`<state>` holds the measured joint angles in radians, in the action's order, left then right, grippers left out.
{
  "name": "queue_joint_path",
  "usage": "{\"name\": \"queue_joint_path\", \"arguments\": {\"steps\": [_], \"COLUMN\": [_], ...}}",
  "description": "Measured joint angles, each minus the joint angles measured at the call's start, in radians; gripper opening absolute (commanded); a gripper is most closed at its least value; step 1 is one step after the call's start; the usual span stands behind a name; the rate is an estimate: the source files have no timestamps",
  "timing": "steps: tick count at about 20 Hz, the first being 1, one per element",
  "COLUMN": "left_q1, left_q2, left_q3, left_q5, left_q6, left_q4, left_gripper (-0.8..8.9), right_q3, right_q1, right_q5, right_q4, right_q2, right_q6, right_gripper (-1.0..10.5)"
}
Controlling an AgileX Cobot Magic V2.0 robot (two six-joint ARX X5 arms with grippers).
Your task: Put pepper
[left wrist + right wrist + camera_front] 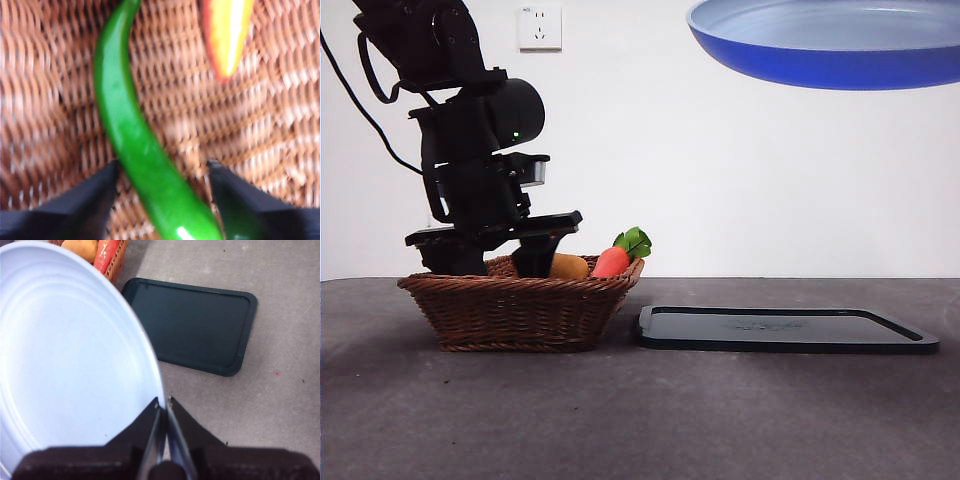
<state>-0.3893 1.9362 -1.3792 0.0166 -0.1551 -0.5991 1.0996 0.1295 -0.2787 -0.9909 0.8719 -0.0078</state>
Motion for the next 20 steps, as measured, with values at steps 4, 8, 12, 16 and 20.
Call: {"name": "queue_joint_path", "arguments": {"steps": [4, 8, 12, 16, 20], "left_q1": [0.000, 0.000, 0.000, 0.000, -0.040], "left_q2": [0.002, -0.001, -0.072, -0.205, -0.371], "left_q3": [0.000, 0.000, 0.000, 0.000, 0.000], "left_q5": [0.005, 0.005, 0.005, 0.013, 0.109], "left_q6": [-0.004, -0.007, -0.007, -0.007, -0.007], "left_q4": [-0.010, -0.015, -0.036, -0.072, -0.089], "left_gripper": [1.70, 1.24, 1.24, 1.24, 1.25], "right_q3": [0.000, 0.000, 0.000, 0.000, 0.000], "right_q1": [0.000, 0.000, 0.000, 0.000, 0.000], "right_q5": [0.000, 0.000, -0.001, -0.002, -0.070], "right_q4": [0.001, 0.001, 0.001, 0.002, 0.085], "right_q2": [0.000, 0.000, 0.011, 0.092, 0.295], "right_q6": [-0.007, -0.007, -0.008, -0.007, 0.030], "right_gripper": [0.1, 0.1, 0.1, 0.1, 0.1]}}
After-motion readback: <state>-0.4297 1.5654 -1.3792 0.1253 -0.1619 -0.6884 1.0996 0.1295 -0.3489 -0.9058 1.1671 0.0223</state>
